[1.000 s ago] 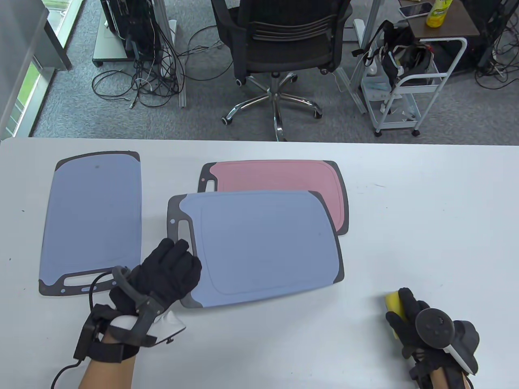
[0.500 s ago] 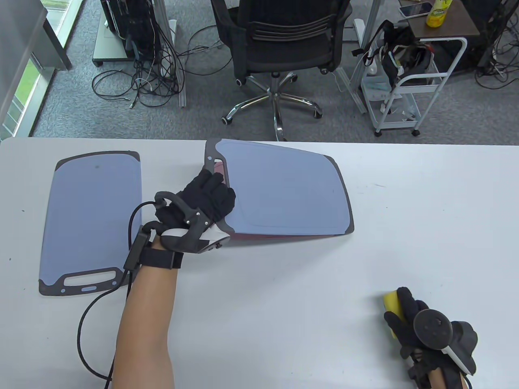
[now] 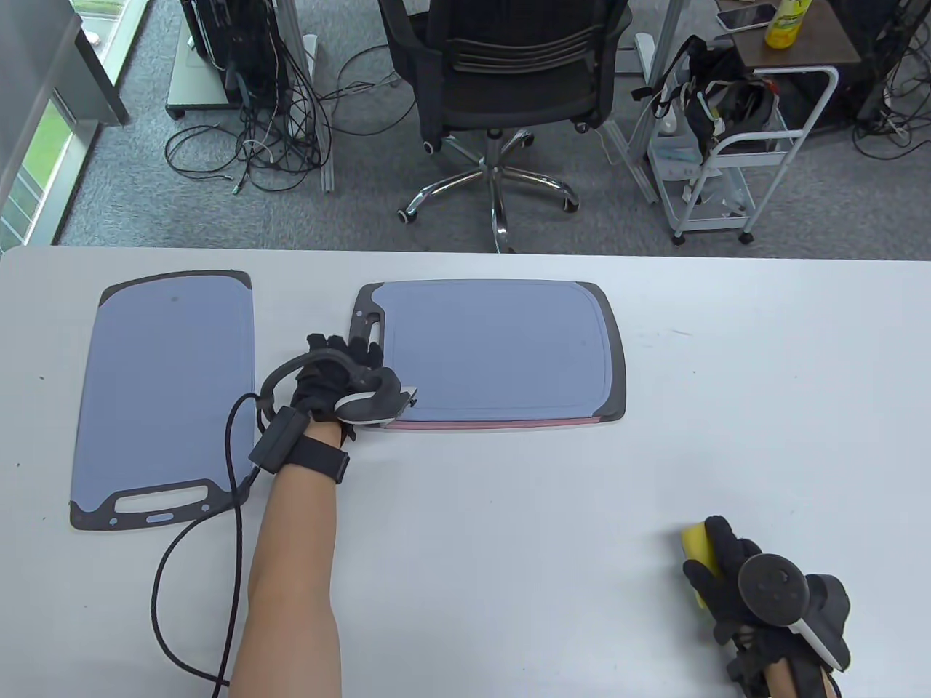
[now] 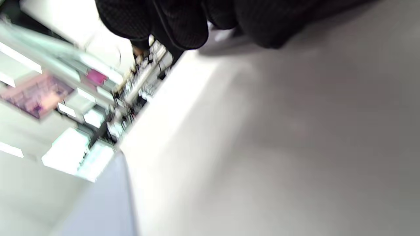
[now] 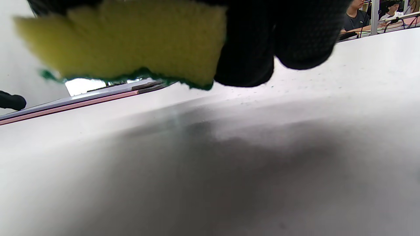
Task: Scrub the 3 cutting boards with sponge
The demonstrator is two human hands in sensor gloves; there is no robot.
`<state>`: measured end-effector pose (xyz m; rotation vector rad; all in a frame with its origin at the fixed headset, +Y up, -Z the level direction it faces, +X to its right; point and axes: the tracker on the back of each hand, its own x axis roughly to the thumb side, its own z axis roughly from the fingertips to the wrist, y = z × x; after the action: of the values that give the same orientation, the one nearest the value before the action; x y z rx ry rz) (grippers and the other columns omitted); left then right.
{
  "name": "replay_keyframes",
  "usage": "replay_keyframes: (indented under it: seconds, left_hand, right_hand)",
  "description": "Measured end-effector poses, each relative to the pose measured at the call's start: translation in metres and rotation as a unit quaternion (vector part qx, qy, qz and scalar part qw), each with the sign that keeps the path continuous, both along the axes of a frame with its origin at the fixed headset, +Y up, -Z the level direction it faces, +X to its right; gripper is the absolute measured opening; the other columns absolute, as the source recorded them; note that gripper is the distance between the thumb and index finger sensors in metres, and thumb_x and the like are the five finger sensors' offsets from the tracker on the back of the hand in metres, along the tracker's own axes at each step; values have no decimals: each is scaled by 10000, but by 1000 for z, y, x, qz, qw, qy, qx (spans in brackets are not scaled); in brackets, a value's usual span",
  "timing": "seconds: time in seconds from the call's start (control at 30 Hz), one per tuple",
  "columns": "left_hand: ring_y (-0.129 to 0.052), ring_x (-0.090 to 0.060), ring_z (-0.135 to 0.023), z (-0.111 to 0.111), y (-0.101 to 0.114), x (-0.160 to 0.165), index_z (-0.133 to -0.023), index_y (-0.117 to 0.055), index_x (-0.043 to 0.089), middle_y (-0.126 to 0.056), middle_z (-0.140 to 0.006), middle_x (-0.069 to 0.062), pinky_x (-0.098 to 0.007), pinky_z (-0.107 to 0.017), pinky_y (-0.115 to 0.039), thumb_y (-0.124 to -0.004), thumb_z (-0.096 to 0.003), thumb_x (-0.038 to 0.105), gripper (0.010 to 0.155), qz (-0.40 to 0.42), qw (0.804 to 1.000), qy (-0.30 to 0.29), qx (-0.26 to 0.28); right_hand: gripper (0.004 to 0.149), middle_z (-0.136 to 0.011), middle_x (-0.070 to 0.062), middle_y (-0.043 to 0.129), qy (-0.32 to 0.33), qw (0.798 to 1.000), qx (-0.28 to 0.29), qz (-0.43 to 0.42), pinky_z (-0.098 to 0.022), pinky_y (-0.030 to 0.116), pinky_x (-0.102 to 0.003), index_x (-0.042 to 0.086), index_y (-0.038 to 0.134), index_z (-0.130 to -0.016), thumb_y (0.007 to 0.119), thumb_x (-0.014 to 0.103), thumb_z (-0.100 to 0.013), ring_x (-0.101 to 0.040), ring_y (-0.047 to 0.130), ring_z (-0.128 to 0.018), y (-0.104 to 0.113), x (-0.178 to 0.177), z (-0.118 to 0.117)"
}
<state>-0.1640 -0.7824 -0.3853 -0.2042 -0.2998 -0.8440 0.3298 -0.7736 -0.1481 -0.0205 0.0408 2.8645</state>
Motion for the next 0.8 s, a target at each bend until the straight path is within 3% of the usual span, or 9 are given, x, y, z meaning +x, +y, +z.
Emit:
replay_keyframes:
  seconds: [0.1, 0.27, 0.4, 0.5, 0.57, 0.67, 0.8]
  left_hand:
    - [-776, -258, -1026, 13, 2, -12, -1126, -309, 235, -564, -1196, -35, -532, -732, -701, -772, -487, 409, 808, 79, 994, 64, 36]
    - [-812, -279, -992, 51, -4, -58, -1133, -389, 234, -642, -1165, -60, -527, -716, -714, -643, -504, 529, 740, 181, 971, 154, 16]
    - [-719, -264, -1044, 89, -5, -98, -1133, -383, 223, -600, -1173, -65, -539, -719, -701, -632, -499, 553, 756, 207, 958, 194, 28]
    - [-695, -344, -1053, 120, -5, -130, -1147, -353, 213, -547, -1197, -121, -548, -727, -683, -641, -495, 568, 797, 199, 954, 222, 45]
    - [-686, -346, -1059, 137, -7, -152, -1156, -345, 196, -522, -1208, -130, -542, -731, -684, -598, -494, 620, 827, 214, 942, 256, 38]
    - [-635, -389, -1079, 156, -6, -176, -1169, -357, 171, -505, -1214, -157, -554, -738, -665, -607, -484, 675, 886, 312, 903, 292, 43]
    - [-615, -475, -1080, 172, -8, -182, -1164, -406, 168, -492, -1212, -170, -572, -740, -660, -616, -501, 679, 863, 317, 897, 306, 42]
  right_hand:
    - [743, -780, -101, 809, -1, 1000, 0, 1, -516, 751, -492, 136, 575, -1036, 725, 556, -442, -230, 898, -547, 1, 0, 1]
    - [742, -780, -101, 810, 1, 1000, 5, 0, -516, 752, -492, 136, 576, -1036, 725, 556, -441, -231, 898, -547, 2, 0, 1]
    - [744, -779, -101, 811, 4, 1000, 9, 2, -516, 752, -492, 137, 577, -1036, 726, 556, -440, -231, 899, -546, 2, -2, 3]
    - [742, -780, -100, 810, 7, 1000, 11, 4, -516, 752, -492, 137, 577, -1035, 725, 556, -441, -229, 899, -546, 3, -4, 4]
    - [744, -779, -99, 811, 7, 1000, 12, 3, -515, 753, -491, 136, 577, -1035, 725, 557, -440, -228, 900, -545, 3, -5, 5]
    - [742, -778, -99, 812, 9, 1000, 10, 1, -514, 754, -490, 137, 579, -1034, 725, 557, -440, -228, 901, -544, 3, -6, 7]
    - [744, -777, -98, 812, 7, 1000, 4, 0, -514, 755, -490, 137, 578, -1034, 723, 559, -439, -227, 901, -544, 3, -6, 8]
